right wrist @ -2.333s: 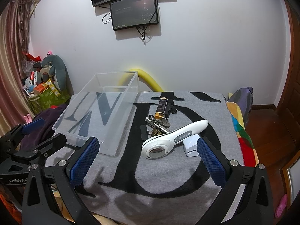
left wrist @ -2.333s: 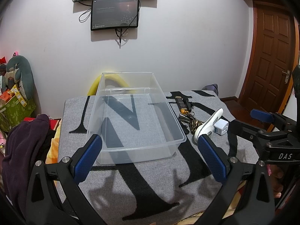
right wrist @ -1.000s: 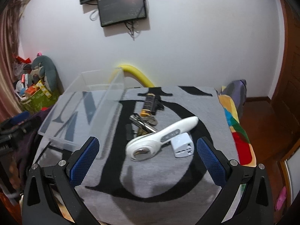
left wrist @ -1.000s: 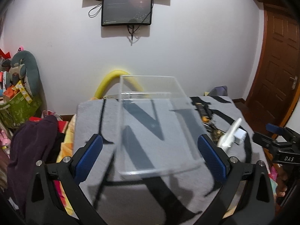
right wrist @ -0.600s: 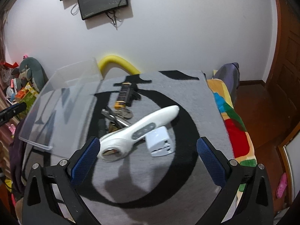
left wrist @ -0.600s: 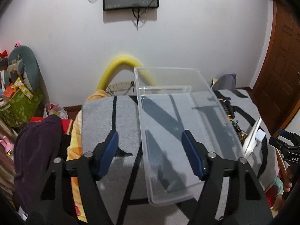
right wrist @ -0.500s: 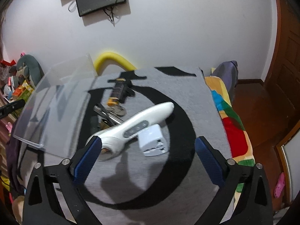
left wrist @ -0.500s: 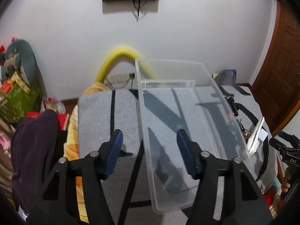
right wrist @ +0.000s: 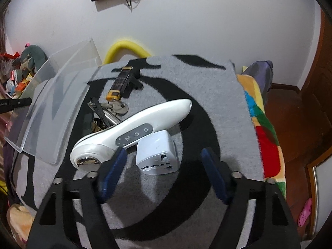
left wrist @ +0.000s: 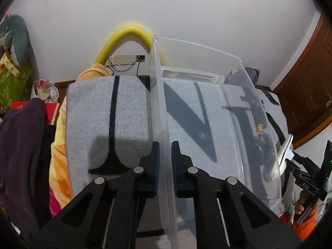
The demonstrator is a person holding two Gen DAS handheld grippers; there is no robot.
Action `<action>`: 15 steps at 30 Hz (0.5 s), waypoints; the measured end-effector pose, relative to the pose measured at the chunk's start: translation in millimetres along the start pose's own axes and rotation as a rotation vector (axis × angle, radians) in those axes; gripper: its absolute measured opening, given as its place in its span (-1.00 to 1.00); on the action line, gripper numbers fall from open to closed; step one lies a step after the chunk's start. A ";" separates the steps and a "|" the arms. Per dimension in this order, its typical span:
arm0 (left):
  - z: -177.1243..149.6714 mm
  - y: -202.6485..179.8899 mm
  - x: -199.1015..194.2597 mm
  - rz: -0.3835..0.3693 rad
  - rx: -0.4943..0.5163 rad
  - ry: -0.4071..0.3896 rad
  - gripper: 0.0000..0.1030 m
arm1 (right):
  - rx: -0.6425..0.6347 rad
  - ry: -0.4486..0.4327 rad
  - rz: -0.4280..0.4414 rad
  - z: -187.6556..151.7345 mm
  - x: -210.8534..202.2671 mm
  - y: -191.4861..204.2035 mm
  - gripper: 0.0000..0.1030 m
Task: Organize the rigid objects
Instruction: 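Grasp the clear box wall with the left gripper while the right gripper grasps the white adapter, then lift the white adapter with the right gripper and carry it over the box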
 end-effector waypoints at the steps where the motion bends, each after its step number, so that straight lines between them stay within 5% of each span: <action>1: 0.0 -0.6 -0.2 0.008 0.006 -0.001 -0.82 | -0.005 0.011 0.008 -0.6 3.4 0.7 0.14; 5: 0.0 -2.0 -0.3 0.022 0.016 0.000 -0.83 | -0.015 0.024 0.027 -1.3 9.8 3.0 -0.27; 15: 0.2 -1.4 -1.8 0.024 0.024 0.005 -0.83 | -0.052 -0.076 -0.011 20.3 -31.7 9.3 -0.31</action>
Point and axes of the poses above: each gripper's, at about its wrist camera, not at the fingertips, and x roughly the way its jaws point, y to its left, z to its top, the point moved 5 cm from there along x, roughly the way its jaws point, and after that the axes turned 8 degrees about -x, right-handed, at the moved point
